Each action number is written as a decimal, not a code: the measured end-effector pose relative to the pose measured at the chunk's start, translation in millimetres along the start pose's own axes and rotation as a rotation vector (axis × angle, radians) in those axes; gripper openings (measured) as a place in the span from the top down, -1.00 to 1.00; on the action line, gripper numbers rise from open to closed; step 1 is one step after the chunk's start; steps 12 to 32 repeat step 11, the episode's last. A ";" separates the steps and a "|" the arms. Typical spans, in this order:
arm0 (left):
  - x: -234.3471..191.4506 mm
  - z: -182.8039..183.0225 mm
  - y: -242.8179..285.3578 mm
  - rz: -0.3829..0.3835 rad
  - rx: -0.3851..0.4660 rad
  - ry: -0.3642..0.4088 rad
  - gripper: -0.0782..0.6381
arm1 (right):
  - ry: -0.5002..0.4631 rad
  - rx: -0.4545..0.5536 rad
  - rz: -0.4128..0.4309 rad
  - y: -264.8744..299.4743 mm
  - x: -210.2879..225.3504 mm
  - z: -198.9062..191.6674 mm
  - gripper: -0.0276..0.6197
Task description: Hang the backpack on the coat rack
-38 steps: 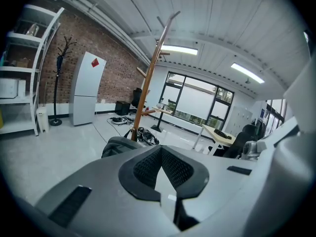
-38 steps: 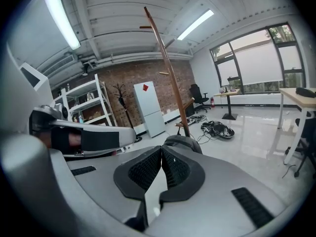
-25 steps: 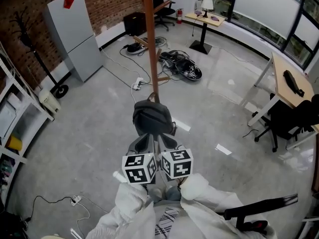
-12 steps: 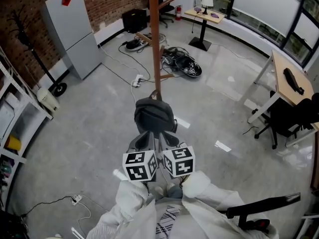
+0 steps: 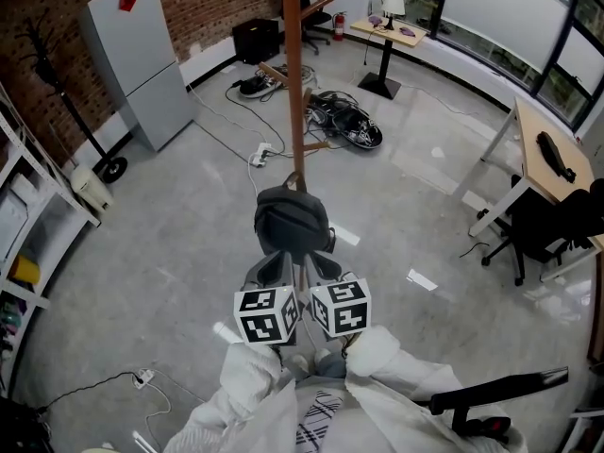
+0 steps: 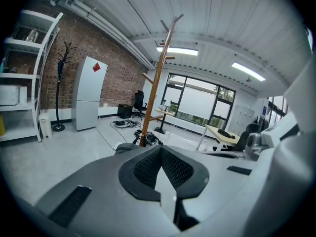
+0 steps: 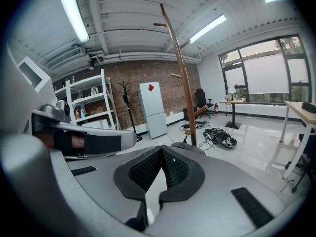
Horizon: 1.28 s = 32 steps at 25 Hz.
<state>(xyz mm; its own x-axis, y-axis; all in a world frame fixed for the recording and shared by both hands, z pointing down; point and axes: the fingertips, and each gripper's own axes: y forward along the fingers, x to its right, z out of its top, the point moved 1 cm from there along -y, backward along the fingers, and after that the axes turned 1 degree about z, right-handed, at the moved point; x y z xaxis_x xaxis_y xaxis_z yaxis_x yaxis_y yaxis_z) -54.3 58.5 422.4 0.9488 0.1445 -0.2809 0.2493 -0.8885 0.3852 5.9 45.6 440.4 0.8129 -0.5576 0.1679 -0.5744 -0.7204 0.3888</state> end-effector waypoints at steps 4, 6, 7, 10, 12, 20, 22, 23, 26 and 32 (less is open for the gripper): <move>-0.7 -0.6 0.2 0.003 -0.003 -0.012 0.78 | -0.006 -0.004 -0.002 -0.9 -0.5 -0.4 0.88; -1.9 -2.1 -0.6 0.008 -0.005 -0.017 0.78 | -0.007 -0.006 -0.001 -1.7 -1.1 -1.7 0.88; -2.3 -3.0 -1.2 0.009 -0.006 -0.021 0.78 | -0.008 -0.007 0.000 -2.3 -1.4 -2.2 0.88; -2.4 -6.1 -2.7 0.013 -0.012 -0.033 0.78 | -0.011 -0.011 0.002 -4.8 -1.5 -2.7 0.88; -2.2 -7.0 -3.1 0.014 -0.015 -0.037 0.78 | -0.012 -0.012 0.003 -5.8 -1.4 -2.8 0.88; -2.2 -7.0 -3.1 0.014 -0.015 -0.037 0.78 | -0.012 -0.012 0.003 -5.8 -1.4 -2.8 0.88; -2.2 -7.0 -3.1 0.014 -0.015 -0.037 0.78 | -0.012 -0.012 0.003 -5.8 -1.4 -2.8 0.88; -2.2 -7.0 -3.1 0.014 -0.015 -0.037 0.78 | -0.012 -0.012 0.003 -5.8 -1.4 -2.8 0.88; -2.2 -7.0 -3.1 0.014 -0.015 -0.037 0.78 | -0.012 -0.012 0.003 -5.8 -1.4 -2.8 0.88; -2.2 -7.0 -3.1 0.014 -0.015 -0.037 0.78 | -0.012 -0.012 0.003 -5.8 -1.4 -2.8 0.88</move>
